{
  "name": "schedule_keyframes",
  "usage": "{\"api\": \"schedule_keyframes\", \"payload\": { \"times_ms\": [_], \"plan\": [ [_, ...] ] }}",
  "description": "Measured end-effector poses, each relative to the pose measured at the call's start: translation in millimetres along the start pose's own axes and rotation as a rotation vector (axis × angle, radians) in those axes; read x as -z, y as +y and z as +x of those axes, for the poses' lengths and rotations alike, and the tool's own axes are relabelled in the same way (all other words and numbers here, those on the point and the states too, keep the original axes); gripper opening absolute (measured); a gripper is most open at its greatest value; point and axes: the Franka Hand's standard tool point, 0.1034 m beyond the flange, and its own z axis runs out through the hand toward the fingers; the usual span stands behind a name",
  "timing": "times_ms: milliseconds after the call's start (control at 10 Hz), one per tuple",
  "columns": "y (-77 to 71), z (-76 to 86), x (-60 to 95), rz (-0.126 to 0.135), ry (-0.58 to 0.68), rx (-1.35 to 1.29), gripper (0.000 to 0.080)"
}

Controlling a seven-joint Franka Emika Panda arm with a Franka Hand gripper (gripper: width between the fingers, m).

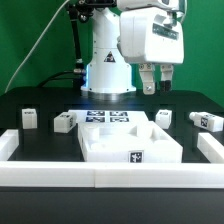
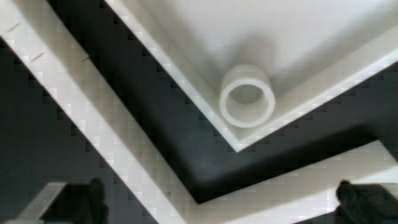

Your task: Assemble one leg

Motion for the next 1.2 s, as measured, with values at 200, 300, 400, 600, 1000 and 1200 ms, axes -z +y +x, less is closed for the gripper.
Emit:
{"api": "schedule_keyframes", "payload": {
  "times_ms": [200,300,400,600,1000,1200],
  "plan": [
    [-0.1,0.2,0.1,0.001,0.001,-0.001,0.065],
    [0.1,-0.2,0.0,0.001,0.001,0.0,0.065],
    [0.0,-0.3,-0.1,0.001,0.0,0.0,0.065],
    [0.0,-0.4,-0.2,0.001,0.0,0.0,0.065],
    [-19.0,-15.5,-7.6,-0.005,-0.028,0.184,0.065],
    [-29.8,-31.0,-12.1,0.017,-0.075,0.304,0.065]
  ]
}}
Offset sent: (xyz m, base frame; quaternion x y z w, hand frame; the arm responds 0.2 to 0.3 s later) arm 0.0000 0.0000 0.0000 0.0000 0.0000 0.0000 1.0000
